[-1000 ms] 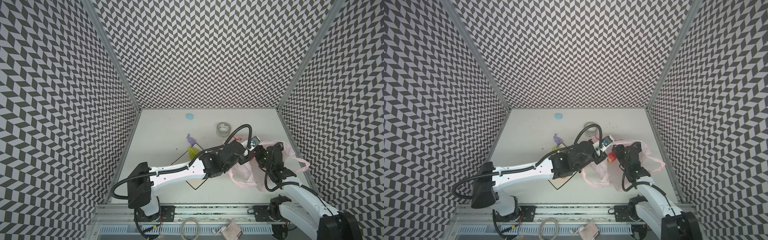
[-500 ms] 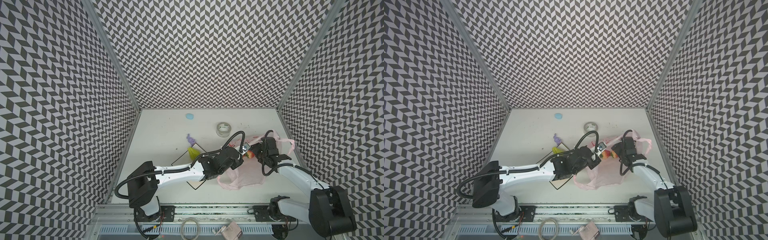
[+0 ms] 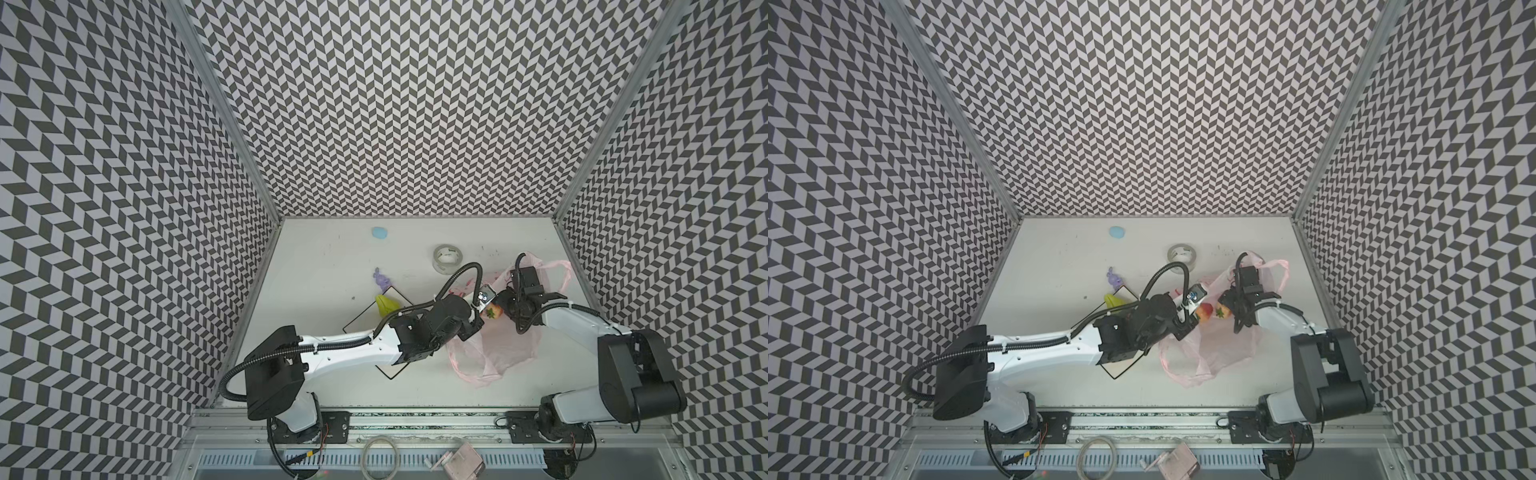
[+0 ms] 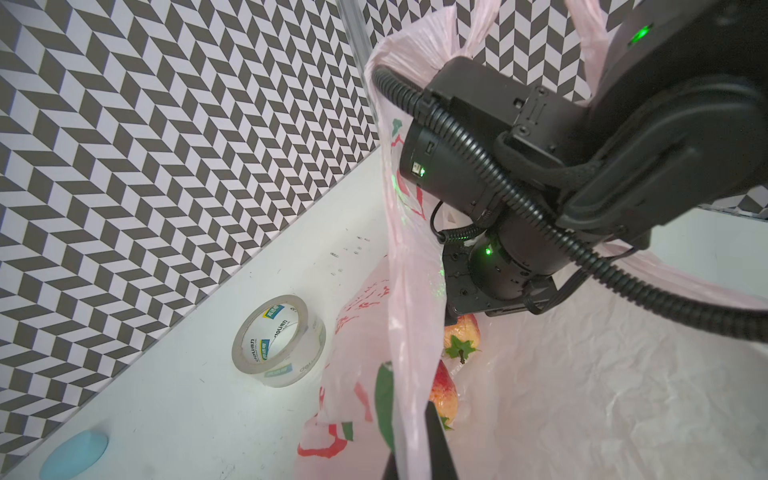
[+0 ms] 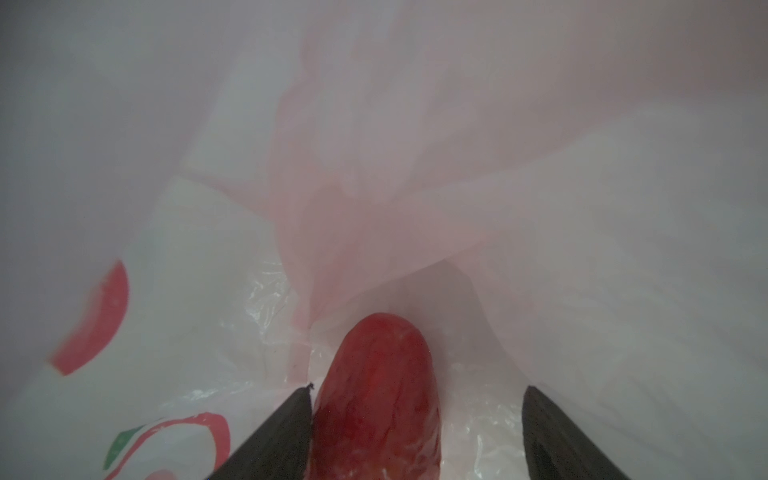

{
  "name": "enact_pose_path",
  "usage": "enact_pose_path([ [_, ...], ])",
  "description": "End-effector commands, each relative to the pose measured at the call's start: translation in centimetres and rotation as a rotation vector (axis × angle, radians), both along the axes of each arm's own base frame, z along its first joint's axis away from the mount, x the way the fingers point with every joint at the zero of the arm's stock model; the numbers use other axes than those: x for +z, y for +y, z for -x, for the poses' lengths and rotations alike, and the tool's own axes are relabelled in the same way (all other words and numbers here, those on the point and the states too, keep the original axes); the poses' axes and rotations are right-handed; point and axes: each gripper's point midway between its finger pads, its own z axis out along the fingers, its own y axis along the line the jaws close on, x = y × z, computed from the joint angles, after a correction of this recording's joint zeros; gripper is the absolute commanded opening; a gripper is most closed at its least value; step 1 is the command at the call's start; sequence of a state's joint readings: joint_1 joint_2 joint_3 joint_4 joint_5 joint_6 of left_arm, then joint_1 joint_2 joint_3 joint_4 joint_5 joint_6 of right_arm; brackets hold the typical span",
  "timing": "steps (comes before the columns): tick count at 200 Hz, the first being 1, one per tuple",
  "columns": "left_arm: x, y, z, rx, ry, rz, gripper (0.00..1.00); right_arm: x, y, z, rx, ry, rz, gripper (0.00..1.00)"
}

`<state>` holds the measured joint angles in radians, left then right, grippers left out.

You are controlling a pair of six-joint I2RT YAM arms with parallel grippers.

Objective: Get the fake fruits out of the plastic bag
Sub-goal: 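Lower the right gripper into the bag and grasp the larger strawberry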

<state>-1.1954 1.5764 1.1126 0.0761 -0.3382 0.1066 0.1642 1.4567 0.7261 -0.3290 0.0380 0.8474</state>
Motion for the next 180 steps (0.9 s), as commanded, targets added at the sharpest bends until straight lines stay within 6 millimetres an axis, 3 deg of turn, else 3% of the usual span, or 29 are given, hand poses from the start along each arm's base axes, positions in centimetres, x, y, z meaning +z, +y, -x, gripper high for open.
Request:
enact_pose_path([
  [1, -0.3, -0.2, 0.1, -0.012, 0.009, 0.015, 0.00, 0.4, 1.1, -1.0, 0.056, -0.018, -0.001, 0.77],
  [73, -1.4, -0.1, -0.4, -0.014, 0.026, 0.001, 0.00, 0.1, 3.6, -0.9, 0.179, 0.004, 0.045, 0.74],
  [140, -1.2, 0.4, -0.9, 0.006, 0.021, -0.001, 0.00, -1.2, 3.3, -0.9, 0.187, 0.037, 0.092, 0.56],
  [158, -1.1, 0.5, -1.2, 0.016, 0.019, 0.000, 0.00, -0.6, 3.3, -0.9, 0.189, 0.017, 0.092, 0.51],
  [180, -1.2, 0.7, -1.8, 0.030, 0.022, 0.002, 0.00, 1.5, 3.4, -1.0, 0.206, -0.061, 0.087, 0.45],
])
